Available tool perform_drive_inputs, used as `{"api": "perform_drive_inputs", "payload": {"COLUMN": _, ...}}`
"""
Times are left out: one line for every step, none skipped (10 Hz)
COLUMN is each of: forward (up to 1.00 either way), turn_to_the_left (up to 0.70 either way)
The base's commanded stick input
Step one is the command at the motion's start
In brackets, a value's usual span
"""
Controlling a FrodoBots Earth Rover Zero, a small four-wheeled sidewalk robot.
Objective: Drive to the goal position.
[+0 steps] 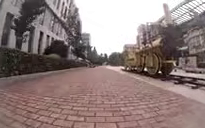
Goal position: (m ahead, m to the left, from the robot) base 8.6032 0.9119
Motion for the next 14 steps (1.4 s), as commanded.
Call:
{"api": "perform_drive_inputs", "payload": {"forward": 0.7, "turn_to_the_left": 0.0}}
{"api": "perform_drive_inputs", "payload": {"forward": 0.7, "turn_to_the_left": 0.0}}
{"api": "perform_drive_inputs", "payload": {"forward": 0.7, "turn_to_the_left": 0.0}}
{"api": "perform_drive_inputs", "payload": {"forward": 0.7, "turn_to_the_left": 0.0}}
{"api": "perform_drive_inputs", "payload": {"forward": 0.7, "turn_to_the_left": 0.0}}
{"api": "perform_drive_inputs", "payload": {"forward": 0.7, "turn_to_the_left": 0.0}}
{"api": "perform_drive_inputs", "payload": {"forward": 0.7, "turn_to_the_left": 0.0}}
{"api": "perform_drive_inputs", "payload": {"forward": 0.7, "turn_to_the_left": 0.0}}
{"api": "perform_drive_inputs", "payload": {"forward": 0.7, "turn_to_the_left": 0.0}}
{"api": "perform_drive_inputs", "payload": {"forward": 0.7, "turn_to_the_left": 0.0}}
{"api": "perform_drive_inputs", "payload": {"forward": 0.7, "turn_to_the_left": 0.0}}
{"api": "perform_drive_inputs", "payload": {"forward": 0.7, "turn_to_the_left": 0.0}}
{"api": "perform_drive_inputs", "payload": {"forward": 0.7, "turn_to_the_left": 0.0}}
{"api": "perform_drive_inputs", "payload": {"forward": 0.7, "turn_to_the_left": 0.0}}
